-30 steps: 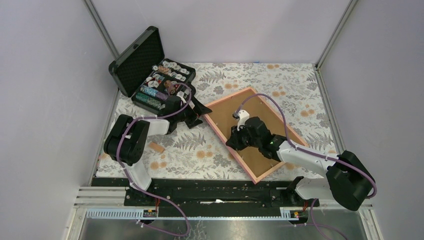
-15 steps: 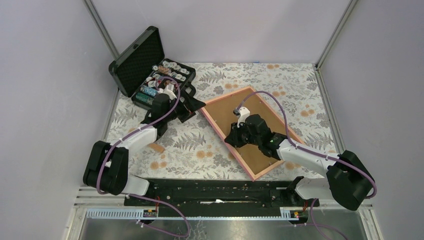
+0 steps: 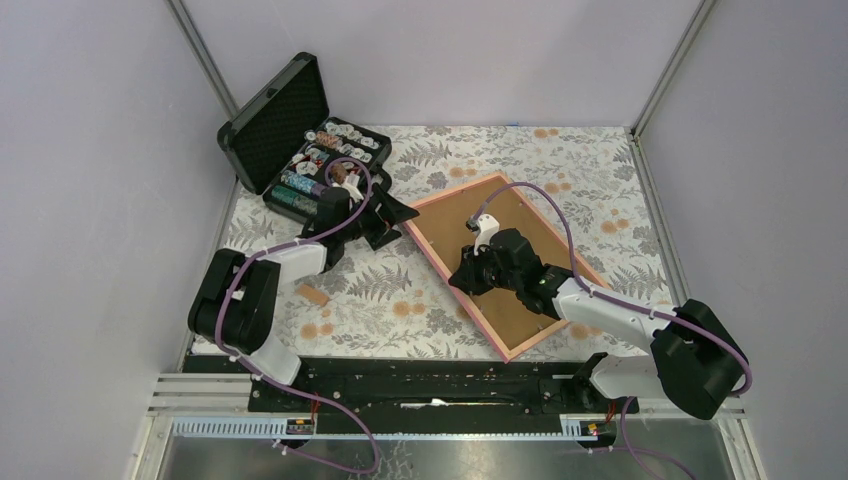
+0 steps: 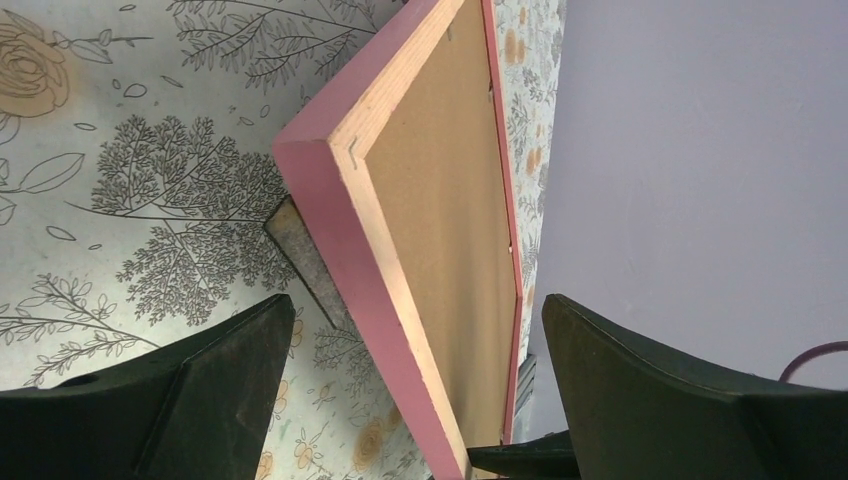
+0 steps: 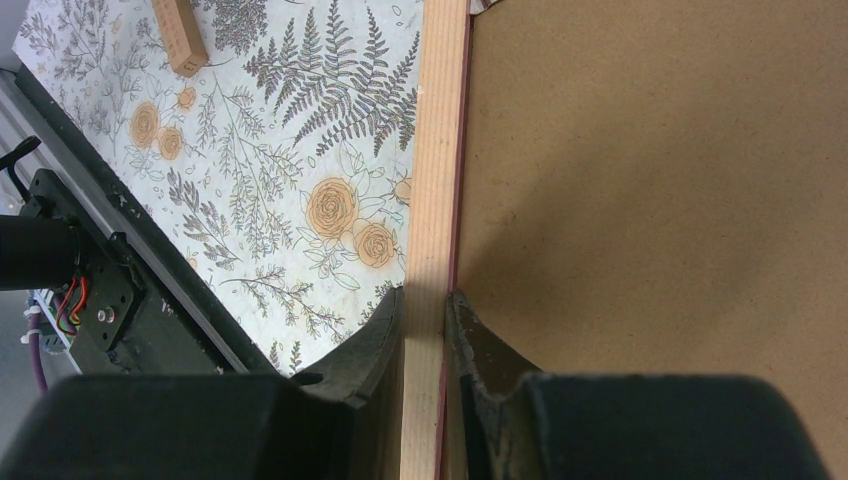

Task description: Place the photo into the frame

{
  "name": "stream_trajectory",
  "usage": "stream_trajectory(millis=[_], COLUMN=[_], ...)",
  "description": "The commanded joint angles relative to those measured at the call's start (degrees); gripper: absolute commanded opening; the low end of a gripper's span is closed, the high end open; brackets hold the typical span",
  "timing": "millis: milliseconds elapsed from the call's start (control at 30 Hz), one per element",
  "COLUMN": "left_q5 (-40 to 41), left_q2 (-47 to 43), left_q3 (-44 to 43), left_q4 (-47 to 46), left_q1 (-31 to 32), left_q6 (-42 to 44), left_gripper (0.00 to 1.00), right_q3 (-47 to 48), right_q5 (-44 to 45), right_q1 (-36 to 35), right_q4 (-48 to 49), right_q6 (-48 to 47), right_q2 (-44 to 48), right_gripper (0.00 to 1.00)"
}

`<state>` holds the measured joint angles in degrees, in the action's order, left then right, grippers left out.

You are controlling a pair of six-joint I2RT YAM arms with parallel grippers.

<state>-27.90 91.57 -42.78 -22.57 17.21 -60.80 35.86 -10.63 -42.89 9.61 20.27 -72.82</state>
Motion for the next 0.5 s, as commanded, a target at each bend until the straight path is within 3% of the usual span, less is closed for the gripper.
stream_trajectory(millis=[0, 133, 467], left_q5=[-0.3, 3.7, 0.8], left_q2=[-1.6, -5.7, -3.6], left_q3=[-2.3, -0.9, -3.6], left_q4=[-3.8, -0.8, -2.5], left_q1=[0.1, 0.3, 1.3], left_q6=[0.1, 1.7, 0.5], left_gripper=[0.99, 0.99, 0.99], right_q3=[2.4, 2.1, 2.1], right_q5=[-1.6, -1.6, -1.8], right_q1=[0.7, 0.6, 0.6], right_q4=[5.9, 5.8, 6.3], right_q6=[0.3, 0.2, 0.7], right_q2=[0.6, 0.7, 0.6], right_gripper=[0.0, 0.0, 0.0])
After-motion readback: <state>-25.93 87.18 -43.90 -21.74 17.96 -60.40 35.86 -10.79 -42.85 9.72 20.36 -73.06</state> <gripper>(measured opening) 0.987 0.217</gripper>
